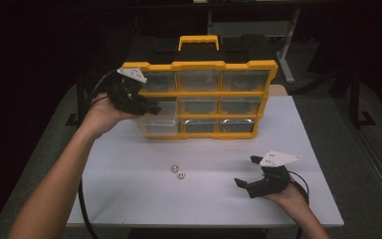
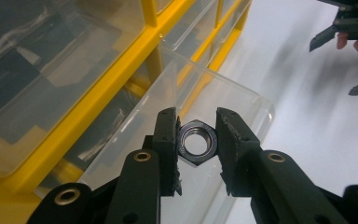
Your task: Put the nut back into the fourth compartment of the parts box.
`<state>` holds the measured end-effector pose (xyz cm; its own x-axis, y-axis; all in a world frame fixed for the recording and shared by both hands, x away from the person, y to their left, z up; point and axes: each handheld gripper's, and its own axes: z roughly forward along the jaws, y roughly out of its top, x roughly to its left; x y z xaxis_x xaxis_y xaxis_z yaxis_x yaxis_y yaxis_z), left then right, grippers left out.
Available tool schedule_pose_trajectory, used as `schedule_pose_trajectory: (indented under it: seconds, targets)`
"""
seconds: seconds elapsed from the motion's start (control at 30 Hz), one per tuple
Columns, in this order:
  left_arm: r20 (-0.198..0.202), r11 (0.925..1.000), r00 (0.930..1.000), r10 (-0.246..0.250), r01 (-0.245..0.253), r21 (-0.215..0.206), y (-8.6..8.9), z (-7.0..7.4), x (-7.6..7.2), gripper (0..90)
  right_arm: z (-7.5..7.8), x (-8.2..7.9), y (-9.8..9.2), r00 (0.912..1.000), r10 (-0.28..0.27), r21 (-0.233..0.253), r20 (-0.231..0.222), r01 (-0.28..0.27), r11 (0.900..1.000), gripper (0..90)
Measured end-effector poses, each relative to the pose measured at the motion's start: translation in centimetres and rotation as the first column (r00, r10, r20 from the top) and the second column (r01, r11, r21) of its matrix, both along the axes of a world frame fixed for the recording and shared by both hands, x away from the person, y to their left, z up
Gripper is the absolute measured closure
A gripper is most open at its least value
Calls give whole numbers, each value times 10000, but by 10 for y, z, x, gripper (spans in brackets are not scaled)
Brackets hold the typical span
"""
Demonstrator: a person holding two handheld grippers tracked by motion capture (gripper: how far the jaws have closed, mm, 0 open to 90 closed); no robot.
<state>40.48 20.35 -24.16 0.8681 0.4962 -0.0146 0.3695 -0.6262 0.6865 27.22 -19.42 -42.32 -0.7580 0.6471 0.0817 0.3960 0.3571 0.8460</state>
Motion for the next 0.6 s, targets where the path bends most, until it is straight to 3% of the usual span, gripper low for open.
schedule_pose_trajectory:
  seconds: [0.2,0.6]
  targets:
    - [-54,9998,10000,21,-20,173,-1,-4,4,700,0,0,0,10000,-9,11,-7,9,10000,35]
    - [-50,9989,10000,23,-25,-472,6,4,-4,561,0,0,0,10000,-5,4,-10,5,10000,35]
